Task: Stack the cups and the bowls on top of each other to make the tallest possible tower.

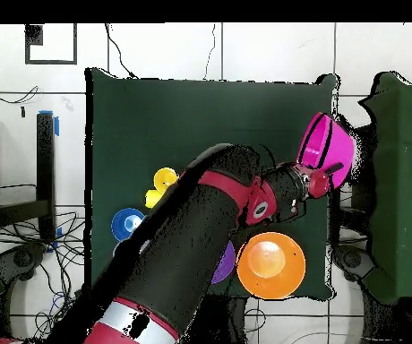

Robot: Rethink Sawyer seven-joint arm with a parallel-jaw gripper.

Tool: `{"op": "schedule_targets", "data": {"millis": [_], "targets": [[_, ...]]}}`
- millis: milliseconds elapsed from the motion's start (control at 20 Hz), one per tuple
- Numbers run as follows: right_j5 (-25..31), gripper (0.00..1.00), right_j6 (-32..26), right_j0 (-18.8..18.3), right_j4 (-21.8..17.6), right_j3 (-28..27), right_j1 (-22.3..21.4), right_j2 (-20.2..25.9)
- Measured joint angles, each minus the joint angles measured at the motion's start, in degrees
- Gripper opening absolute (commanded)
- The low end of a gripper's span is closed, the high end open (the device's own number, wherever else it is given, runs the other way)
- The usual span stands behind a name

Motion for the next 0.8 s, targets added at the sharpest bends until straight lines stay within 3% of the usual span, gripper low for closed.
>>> {"op": "schedule_targets", "data": {"millis": [300,800], "targets": [[11.31,0.0,4.75,2.45,0.07,-1.82,4.32,-4.36],[23.82,0.0,7.83,3.73,2.46,-4.28,9.72,-7.69]]}}
